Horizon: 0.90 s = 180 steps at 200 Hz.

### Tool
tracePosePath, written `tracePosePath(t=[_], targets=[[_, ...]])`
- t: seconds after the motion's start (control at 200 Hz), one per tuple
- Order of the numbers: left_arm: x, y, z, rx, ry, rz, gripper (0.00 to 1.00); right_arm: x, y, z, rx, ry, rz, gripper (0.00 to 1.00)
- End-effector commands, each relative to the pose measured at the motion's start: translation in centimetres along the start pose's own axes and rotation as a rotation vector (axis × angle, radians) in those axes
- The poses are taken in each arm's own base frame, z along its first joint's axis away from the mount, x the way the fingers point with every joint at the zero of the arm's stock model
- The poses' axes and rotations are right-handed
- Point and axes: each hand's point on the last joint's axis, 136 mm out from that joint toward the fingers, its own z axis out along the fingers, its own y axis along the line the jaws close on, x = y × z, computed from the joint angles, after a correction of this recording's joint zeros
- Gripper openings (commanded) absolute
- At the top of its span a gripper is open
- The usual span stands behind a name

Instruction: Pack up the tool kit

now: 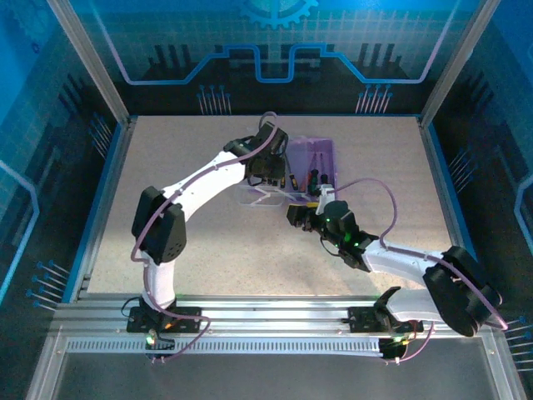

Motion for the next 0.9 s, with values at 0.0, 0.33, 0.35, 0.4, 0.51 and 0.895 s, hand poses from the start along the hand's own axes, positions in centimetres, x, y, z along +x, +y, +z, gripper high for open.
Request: tracePosePath(t=[0.0, 0.33, 0.35, 0.4, 0.51, 0.895], targets=[[-2.4, -0.3, -6.4, 0.067, -0.125, -0.024, 0.39, -0.9, -1.1, -0.5, 0.046, -0.037, -0.009, 0.71], [5.4, 7.5, -11.0, 0.054, -0.288, -0.305, 0.68, -2.0, -2.4, -0.9, 0.111, -0.077, -0.075, 0.71], [6.1, 8.0, -10.9, 0.050, -0.285, -0.331, 0.73, -2.1, -2.6, -0.8, 0.121, -0.078, -0.075, 0.72], [7.7, 9.3, -10.9, 0.043, -0.280, -0.384, 0.82, -2.1, -3.2, -0.5, 0.138, -0.071, -0.066, 0.73], [10.9, 11.7, -10.4, 0.022, -0.275, -0.476, 0.98, -2.4, -3.6, 0.1, 0.122, -0.010, -0.004, 0.74], [11.9, 13.0, -7.4, 0.047, -0.150, -0.558, 0.96, -4.4, -6.4, -1.8, 0.281, 0.231, 0.015, 0.73]])
